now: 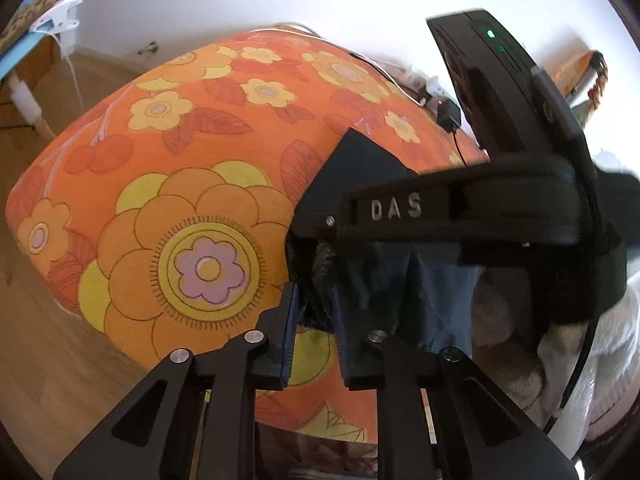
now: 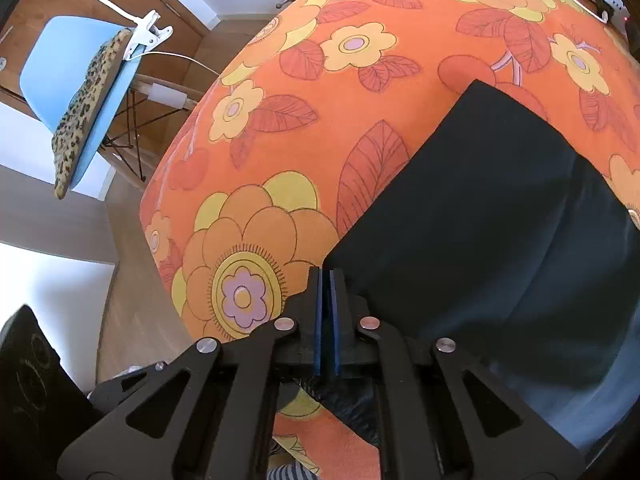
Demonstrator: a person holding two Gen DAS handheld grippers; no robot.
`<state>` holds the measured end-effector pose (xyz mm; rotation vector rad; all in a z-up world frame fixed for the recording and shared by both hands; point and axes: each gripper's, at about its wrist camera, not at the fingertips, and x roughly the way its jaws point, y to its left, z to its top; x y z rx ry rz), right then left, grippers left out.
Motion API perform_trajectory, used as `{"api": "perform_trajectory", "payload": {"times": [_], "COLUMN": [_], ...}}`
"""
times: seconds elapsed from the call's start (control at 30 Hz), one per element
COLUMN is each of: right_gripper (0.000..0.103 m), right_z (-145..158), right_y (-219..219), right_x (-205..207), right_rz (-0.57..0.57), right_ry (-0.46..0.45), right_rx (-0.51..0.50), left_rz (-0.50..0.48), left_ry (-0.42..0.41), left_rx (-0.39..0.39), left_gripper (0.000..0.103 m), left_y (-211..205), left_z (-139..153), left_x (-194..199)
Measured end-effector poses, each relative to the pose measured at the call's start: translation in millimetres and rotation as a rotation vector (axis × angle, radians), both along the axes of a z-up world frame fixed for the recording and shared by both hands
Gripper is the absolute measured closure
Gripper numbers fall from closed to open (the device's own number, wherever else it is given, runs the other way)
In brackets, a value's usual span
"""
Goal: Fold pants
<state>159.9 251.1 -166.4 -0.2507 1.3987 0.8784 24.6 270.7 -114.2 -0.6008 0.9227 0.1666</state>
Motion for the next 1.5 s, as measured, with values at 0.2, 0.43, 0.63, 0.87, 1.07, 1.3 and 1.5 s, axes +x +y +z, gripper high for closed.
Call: {"api": "perform_trajectory", "payload": {"times": [0.2,0.43,0.63,0.87,1.07,1.3,1.5], "right_gripper": [0.099,0.099,0.069,0.058,0.065,0.098,0.099], "right_z": [-0.1,-1.5,5.1,16.2,4.7,15.0,50.3], "right_y": [-2.6,-1.9,-1.3,-7.5,-4.4,-30.4,-79.4], "right_x": [1.5,5.1,7.3,20.5,12.2,20.0,25.6], "right_rz": [-0.002,0.009,0.026,0.013,0.047,0.011,-0.067], "right_ry": [0.021,0.047,0.047,0.075,0.062,0.029,-0.006], "right_rx": [0.017,0.027,0.034,0.015,-0.057,-0.016,0.114], "left_rz": [0.002,-0.008,-0.020,-0.071,-0.103,-0.138,-0.160], "left_ry": [0.032,0.008,-0.018,-0.071,-0.089,-0.093,-0.176], "left_rx": [-0.020,0.023,0.062,0.108,0.117,0.009,0.028], "left_gripper": [0.073,0.073,0.090,0.093,0.094,0.088,0.088], "left_y": [0.3,-3.3,-7.8,-22.7,-36.1,-38.9,-36.7], "left_z": [-10.9,-13.2,-12.4,0.8,8.2,19.5,46.2], "left_x": [6.9,13.8,18.3,18.5,14.0,3.5,-13.9]}}
